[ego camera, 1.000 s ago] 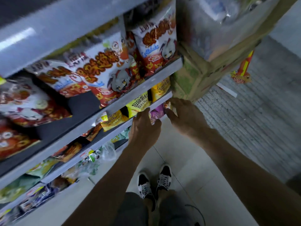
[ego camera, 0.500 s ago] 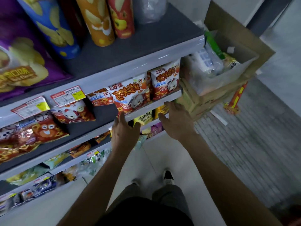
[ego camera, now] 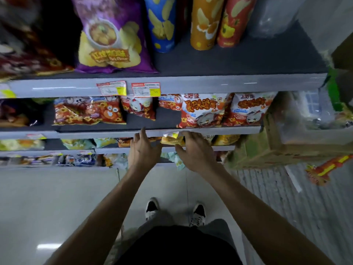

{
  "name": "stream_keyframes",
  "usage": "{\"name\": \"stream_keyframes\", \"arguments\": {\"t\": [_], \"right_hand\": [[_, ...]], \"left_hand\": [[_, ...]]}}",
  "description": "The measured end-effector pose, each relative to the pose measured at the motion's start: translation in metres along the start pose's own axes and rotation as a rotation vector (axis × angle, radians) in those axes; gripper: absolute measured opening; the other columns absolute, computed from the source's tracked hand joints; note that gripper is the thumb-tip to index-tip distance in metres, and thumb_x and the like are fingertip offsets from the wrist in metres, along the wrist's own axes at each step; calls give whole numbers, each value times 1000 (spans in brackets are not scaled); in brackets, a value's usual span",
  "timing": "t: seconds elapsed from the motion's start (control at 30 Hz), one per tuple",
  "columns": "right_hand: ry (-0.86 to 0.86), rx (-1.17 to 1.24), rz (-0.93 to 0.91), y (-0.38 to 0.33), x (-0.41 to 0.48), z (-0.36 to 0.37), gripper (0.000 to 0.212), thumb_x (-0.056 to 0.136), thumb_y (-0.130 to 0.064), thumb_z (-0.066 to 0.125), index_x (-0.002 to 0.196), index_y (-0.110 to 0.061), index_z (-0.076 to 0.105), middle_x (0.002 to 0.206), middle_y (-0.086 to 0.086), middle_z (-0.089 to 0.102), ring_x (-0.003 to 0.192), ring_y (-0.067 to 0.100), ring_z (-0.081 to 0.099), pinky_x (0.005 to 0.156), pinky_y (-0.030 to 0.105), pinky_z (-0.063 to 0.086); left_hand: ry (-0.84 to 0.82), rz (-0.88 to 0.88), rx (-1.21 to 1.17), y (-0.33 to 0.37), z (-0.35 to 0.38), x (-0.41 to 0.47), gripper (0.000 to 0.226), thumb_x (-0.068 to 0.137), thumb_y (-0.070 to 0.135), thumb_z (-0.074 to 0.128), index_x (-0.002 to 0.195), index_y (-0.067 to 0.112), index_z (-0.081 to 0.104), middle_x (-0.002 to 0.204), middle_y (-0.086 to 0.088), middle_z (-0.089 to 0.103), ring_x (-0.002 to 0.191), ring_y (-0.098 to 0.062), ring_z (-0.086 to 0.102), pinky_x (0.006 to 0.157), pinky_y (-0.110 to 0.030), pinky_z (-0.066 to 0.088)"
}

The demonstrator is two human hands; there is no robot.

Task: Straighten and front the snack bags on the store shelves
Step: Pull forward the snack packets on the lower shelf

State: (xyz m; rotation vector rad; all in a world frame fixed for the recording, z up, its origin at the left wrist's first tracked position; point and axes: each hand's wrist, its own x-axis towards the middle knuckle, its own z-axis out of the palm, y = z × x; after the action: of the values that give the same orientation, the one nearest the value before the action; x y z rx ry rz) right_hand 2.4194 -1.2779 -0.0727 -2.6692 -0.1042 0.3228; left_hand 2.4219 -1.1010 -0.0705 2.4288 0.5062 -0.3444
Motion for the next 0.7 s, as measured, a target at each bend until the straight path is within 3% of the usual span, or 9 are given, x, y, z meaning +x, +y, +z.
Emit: {"name": "stream_keyframes", "arguments": {"t": [0.13, 0.2, 0.37, 0.5, 0.7], "right_hand": [[-32, 29, -41, -62, 30, 25, 56, 100, -44, 60, 145, -11, 51, 141, 12, 61, 130, 33, 55, 101, 43, 46], [-50, 37, -20, -92, 50, 39, 60, 101, -43, 60, 149, -10, 47, 146, 13, 57, 134, 33, 52, 103, 42, 44], [-72, 252, 210, -137, 103, 65, 73, 96, -42, 67, 157, -18, 34, 155, 10, 48, 138, 35, 51, 108, 45, 48], [63, 426, 405, -149, 138, 80, 100, 89, -35, 78, 164, -9, 17, 168, 13, 27, 152, 34, 33, 122, 41, 32], [292, 511, 560, -164, 177, 94, 111, 80, -44, 84, 163, -7, 21, 165, 14, 33, 151, 34, 34, 122, 42, 33]], "left_hand": [[88, -50, 8, -51, -43, 24, 78, 96, 37, 65, 162, 13, 29, 153, -18, 46, 139, -42, 41, 100, -55, 44], [109, -79, -16, -75, -63, 45, 81, 95, 36, 66, 163, 14, 26, 156, -16, 42, 142, -40, 39, 102, -55, 43], [181, -85, -63, -118, -95, 107, 94, 92, 38, 72, 164, 10, 19, 156, -19, 37, 145, -42, 34, 106, -55, 44], [221, -73, -79, -119, -107, 146, 108, 92, 52, 71, 167, 8, 7, 166, -22, 22, 152, -43, 23, 120, -55, 33], [205, -42, -56, -106, -101, 182, 116, 82, 51, 78, 165, 8, 10, 168, -22, 18, 155, -41, 19, 127, -52, 18]]}}
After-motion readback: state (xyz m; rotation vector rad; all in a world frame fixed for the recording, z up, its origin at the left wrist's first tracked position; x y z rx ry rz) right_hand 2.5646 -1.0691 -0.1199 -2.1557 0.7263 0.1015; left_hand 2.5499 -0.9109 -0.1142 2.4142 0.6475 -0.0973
